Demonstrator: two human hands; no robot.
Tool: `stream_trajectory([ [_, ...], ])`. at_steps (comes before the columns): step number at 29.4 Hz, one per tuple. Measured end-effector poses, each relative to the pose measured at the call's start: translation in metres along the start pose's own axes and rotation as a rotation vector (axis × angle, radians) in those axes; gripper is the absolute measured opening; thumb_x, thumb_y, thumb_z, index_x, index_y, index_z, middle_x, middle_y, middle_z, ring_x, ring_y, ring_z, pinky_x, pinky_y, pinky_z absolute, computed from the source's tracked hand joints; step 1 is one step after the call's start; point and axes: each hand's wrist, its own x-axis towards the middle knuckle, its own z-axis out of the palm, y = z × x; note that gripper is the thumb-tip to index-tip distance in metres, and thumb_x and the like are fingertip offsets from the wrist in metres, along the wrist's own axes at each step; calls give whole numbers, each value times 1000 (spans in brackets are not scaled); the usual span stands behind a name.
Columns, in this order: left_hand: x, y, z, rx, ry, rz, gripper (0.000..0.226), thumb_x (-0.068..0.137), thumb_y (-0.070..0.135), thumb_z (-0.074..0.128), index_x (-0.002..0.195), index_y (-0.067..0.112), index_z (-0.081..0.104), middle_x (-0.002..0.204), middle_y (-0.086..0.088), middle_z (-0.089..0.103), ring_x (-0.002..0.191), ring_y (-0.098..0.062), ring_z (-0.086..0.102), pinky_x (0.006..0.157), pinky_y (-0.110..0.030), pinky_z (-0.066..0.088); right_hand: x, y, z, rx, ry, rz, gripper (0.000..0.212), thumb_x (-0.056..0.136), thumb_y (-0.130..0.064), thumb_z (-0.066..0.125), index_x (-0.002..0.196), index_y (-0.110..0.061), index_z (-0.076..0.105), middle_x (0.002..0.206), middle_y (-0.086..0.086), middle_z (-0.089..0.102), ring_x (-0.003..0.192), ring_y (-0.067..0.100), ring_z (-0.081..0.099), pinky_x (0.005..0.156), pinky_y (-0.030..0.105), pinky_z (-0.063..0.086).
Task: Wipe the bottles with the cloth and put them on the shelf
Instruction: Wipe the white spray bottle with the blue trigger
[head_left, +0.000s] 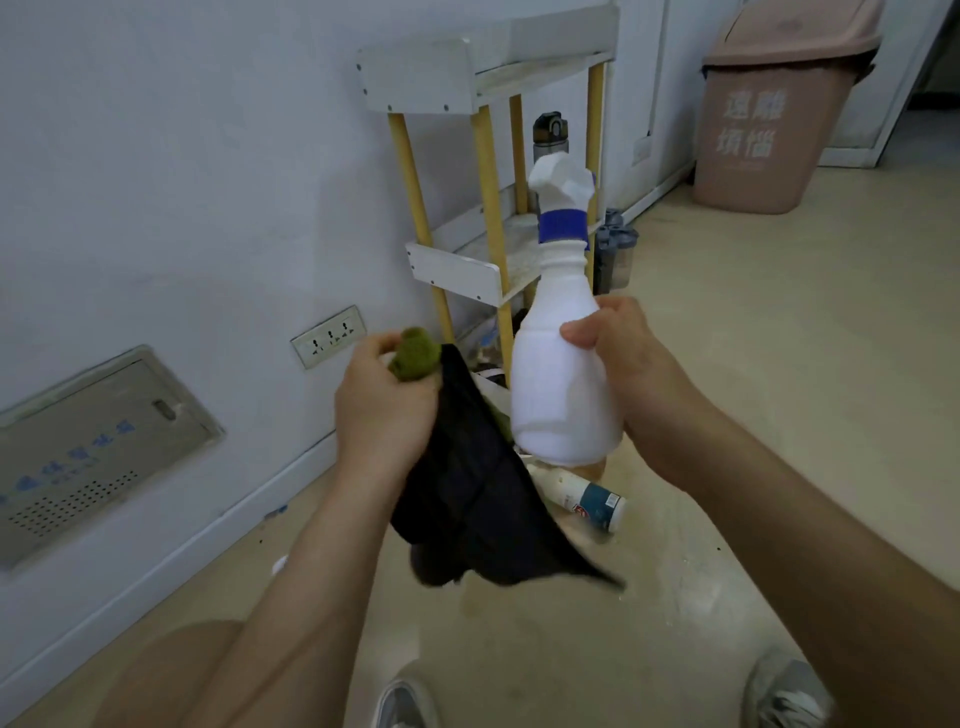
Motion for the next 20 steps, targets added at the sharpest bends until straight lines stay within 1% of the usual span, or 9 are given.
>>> stream_trajectory([
  [2, 4, 4, -3, -353, -11, -211, 24, 79, 10, 72, 103, 9, 68, 91, -9, 72, 90, -30, 69, 77, -39, 60, 1, 1, 5, -1, 11, -24, 13, 90, -38, 54, 95, -36, 42, 104, -2, 55, 87, 20, 60, 68, 34, 51],
  [4, -7, 19, 0, -671, -123, -344, 22, 78, 0, 70, 100, 0, 70, 89, -15, 72, 83, -30, 70, 72, -38, 60, -3, 3, 18, -31, 25, -19, 16, 79, -46, 57, 90, -37, 49, 100, -6, 60, 89, 23, 62, 75, 41, 52],
  [7, -25, 34, 2, -971, -453, -332, 37, 78, 20, 64, 109, 1, 68, 104, -13, 72, 96, -26, 69, 85, -35, 58, -1, 13, 30, 44, 152, 8, 23, 62, -55, 56, 74, -36, 63, 93, -2, 66, 99, 34, 63, 93, 57, 49],
  [10, -35, 35, 0, -761, -623, -216, 53, 82, 52, 50, 115, 15, 71, 118, 0, 71, 111, -12, 66, 94, -28, 53, 9, 23, 25, 220, 186, 111, 34, 77, -59, 55, 83, -30, 72, 98, 5, 73, 101, 33, 68, 100, 52, 49],
  [13, -43, 24, 12, -438, -499, 115, 34, 81, 42, 64, 112, 30, 71, 126, 11, 66, 117, 0, 60, 98, -19, 48, 15, 30, 24, 318, 89, 155, 47, 85, -60, 58, 98, -19, 77, 102, 8, 76, 103, 28, 70, 103, 49, 49],
  [15, -43, 21, 20, -379, -417, 211, 44, 83, 32, 75, 123, 43, 60, 119, 25, 65, 112, 9, 58, 93, -14, 48, 16, 33, 28, 218, 58, 88, 37, 88, -50, 58, 90, -19, 78, 98, 6, 76, 101, 26, 70, 98, 43, 52],
  [17, -35, 18, 23, -389, -318, 131, 39, 91, 29, 66, 124, 44, 52, 103, 30, 65, 96, 16, 60, 82, -8, 48, 6, 30, 35, -16, 67, -31, 33, 97, -38, 51, 84, -16, 72, 90, 1, 74, 90, 20, 68, 81, 30, 53],
  [19, -27, 25, 18, -463, -325, -68, 12, 96, 32, 56, 107, 31, 61, 85, 18, 71, 80, 3, 67, 70, -13, 53, -4, 32, 40, -156, 24, -108, 38, 98, -45, 46, 82, -15, 64, 86, 5, 71, 83, 24, 66, 74, 34, 52],
  [20, -24, 26, 15, -504, -365, -158, 17, 97, 35, 54, 97, 24, 66, 79, 11, 74, 74, -4, 69, 66, -17, 55, -10, 34, 42, -177, -7, -117, 43, 94, -52, 46, 83, -14, 64, 87, 8, 70, 84, 27, 66, 75, 39, 52],
])
